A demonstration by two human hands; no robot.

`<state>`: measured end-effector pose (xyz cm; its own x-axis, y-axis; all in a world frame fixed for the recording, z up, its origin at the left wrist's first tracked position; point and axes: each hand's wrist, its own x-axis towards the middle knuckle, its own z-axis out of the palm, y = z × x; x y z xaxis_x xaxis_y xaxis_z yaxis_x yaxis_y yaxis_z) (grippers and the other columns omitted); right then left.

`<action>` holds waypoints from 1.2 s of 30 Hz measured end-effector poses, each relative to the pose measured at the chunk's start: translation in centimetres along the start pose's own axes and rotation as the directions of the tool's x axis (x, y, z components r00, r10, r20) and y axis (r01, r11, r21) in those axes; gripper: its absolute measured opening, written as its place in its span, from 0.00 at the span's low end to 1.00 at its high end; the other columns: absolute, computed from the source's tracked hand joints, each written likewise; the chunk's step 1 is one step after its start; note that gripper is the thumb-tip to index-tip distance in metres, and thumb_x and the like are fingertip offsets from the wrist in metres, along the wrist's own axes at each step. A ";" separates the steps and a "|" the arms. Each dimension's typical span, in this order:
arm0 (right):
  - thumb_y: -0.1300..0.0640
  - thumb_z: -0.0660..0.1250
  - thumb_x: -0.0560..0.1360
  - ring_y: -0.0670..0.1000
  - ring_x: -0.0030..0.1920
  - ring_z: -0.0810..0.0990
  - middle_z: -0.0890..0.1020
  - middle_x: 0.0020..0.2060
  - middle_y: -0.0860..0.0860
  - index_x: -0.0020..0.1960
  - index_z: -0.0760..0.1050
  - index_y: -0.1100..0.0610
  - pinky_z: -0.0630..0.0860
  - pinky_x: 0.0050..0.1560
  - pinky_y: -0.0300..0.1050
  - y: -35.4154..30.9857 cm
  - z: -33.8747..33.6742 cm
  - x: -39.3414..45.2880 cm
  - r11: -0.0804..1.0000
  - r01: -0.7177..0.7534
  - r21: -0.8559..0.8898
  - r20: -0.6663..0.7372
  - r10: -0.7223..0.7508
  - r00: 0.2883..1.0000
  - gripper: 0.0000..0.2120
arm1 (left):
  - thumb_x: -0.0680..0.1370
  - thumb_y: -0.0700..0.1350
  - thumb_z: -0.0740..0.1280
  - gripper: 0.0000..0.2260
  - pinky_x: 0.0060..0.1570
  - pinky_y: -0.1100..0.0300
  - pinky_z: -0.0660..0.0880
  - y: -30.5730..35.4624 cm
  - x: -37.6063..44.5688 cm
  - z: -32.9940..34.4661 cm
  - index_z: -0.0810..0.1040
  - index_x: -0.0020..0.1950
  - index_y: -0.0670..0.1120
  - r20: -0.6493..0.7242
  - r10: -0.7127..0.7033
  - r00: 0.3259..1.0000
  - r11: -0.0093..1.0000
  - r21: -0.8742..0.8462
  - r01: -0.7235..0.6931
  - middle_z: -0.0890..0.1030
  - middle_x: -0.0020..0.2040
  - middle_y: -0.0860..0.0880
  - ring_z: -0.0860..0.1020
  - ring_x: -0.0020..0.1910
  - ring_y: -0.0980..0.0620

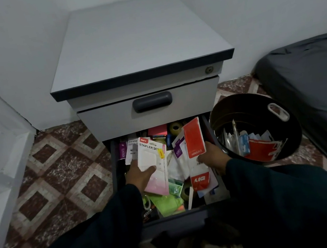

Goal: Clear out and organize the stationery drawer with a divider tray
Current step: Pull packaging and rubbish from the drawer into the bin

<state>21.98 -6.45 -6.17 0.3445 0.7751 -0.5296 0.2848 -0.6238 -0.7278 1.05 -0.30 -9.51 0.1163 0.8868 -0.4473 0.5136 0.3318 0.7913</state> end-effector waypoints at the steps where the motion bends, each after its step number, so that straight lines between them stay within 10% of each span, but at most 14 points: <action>1: 0.67 0.60 0.75 0.55 0.52 0.77 0.78 0.56 0.58 0.65 0.69 0.60 0.75 0.55 0.50 -0.2 -0.3 -0.5 1.000 0.012 -0.022 0.004 -0.012 1.000 0.19 | 0.75 0.43 0.70 0.23 0.55 0.57 0.71 0.2 -0.4 0.1 0.67 0.67 0.39 0.010 0.000 1.000 1.000 0.003 0.000 0.76 0.61 0.41 0.74 0.60 0.42; 27: 0.68 0.62 0.73 0.60 0.56 0.78 0.79 0.56 0.62 0.64 0.70 0.70 0.75 0.61 0.53 0.0 -16.4 -3.8 0.984 -0.181 0.008 -0.234 0.177 0.956 0.20 | 0.75 0.39 0.69 0.19 0.56 0.57 0.71 13.7 -4.4 11.9 0.71 0.65 0.40 0.285 0.252 0.925 0.962 0.024 -0.270 0.77 0.62 0.41 0.75 0.60 0.43; 36: 0.63 0.68 0.74 0.58 0.52 0.79 0.80 0.52 0.61 0.56 0.74 0.66 0.76 0.56 0.53 1.3 -20.0 -1.6 0.971 -0.211 0.113 -0.225 0.232 0.946 0.13 | 0.74 0.45 0.72 0.35 0.61 0.49 0.73 16.3 -2.1 16.4 0.58 0.76 0.46 0.331 0.186 0.925 0.982 -0.087 -0.166 0.72 0.68 0.43 0.74 0.63 0.43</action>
<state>39.70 -10.45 2.47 0.5932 0.5664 -0.5721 0.1023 -0.7579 -0.6443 23.08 -2.05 -2.48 0.4842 0.7759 -0.4044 0.4108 0.2065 0.8880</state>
